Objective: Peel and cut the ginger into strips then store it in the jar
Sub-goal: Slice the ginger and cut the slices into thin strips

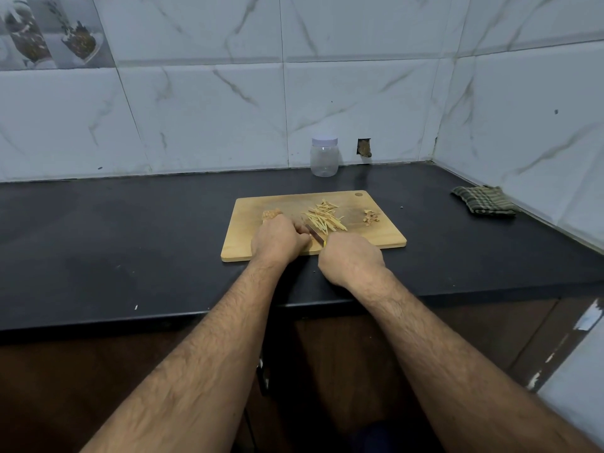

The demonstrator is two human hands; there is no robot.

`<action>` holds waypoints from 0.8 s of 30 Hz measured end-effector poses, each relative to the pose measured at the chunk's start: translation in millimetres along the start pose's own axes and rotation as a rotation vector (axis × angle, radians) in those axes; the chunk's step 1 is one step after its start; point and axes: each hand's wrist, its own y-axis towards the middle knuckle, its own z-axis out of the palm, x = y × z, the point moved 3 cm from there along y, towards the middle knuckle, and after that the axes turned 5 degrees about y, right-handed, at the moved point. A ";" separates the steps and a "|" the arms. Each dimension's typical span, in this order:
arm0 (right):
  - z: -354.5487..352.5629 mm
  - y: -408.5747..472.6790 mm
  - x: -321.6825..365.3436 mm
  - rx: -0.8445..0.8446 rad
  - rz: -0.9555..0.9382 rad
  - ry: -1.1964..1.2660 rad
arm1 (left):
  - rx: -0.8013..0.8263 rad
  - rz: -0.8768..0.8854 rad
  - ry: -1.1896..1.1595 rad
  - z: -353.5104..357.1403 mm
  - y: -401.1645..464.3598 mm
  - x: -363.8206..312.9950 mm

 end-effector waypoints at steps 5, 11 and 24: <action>-1.5 1.3 3.3 0.053 0.003 0.003 | 0.012 -0.009 -0.008 -0.3 2.5 0.4; -2.7 -3.8 5.6 0.084 0.023 0.006 | 0.012 -0.023 0.006 1.7 4.2 0.6; -2.2 -25.0 -10.1 0.120 0.089 -0.036 | -0.004 -0.028 0.020 3.5 3.0 1.0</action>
